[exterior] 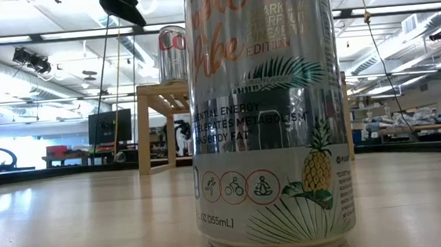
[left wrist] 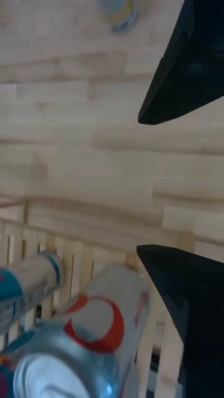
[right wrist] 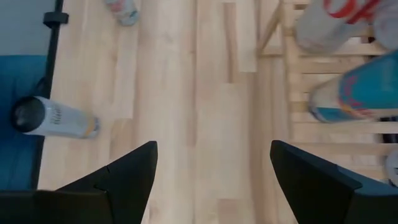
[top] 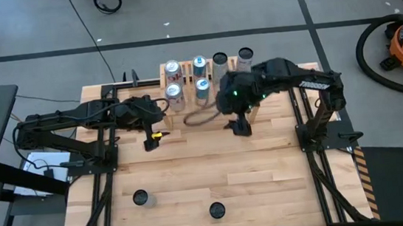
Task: Place canned beverage on shelf
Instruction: Put the white-yellow soda can aligned with the other white-yellow soda can on the shelf
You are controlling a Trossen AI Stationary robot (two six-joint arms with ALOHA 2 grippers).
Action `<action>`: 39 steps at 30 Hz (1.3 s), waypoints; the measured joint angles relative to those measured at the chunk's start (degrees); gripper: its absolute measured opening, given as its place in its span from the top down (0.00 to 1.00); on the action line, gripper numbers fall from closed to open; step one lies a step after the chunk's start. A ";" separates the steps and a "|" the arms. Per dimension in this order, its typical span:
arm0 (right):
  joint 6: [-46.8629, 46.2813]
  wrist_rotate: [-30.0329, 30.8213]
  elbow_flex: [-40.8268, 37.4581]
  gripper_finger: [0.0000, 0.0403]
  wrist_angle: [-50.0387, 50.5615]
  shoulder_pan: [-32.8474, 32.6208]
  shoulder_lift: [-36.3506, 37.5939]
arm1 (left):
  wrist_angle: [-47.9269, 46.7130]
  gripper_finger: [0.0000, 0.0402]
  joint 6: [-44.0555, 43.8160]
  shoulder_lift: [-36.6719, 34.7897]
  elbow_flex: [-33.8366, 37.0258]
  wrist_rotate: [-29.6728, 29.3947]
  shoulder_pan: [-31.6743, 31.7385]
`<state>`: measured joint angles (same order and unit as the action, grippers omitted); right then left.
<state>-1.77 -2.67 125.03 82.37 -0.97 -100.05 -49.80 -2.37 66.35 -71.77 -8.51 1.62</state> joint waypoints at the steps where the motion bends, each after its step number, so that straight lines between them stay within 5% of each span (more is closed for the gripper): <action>1: -0.90 0.84 -0.02 0.20 0.03 -1.31 0.00 | -0.04 0.17 0.00 0.00 0.00 0.41 -0.01; 11: -14.84 11.33 -2.03 0.20 -0.77 -13.80 -0.06 | -2.05 0.17 0.04 0.00 0.00 1.33 0.01; 20: -23.46 13.58 -6.21 0.20 -8.61 -22.56 -0.07 | -2.51 0.17 -0.71 0.00 0.00 4.62 0.01; 39: -16.75 10.31 -10.28 0.19 -31.22 -28.71 -0.13 | -2.37 0.17 -4.54 0.00 0.00 4.76 0.01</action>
<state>-18.52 7.64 114.75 51.15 -29.68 -100.18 -52.17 -6.92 66.35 -71.77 -3.75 1.63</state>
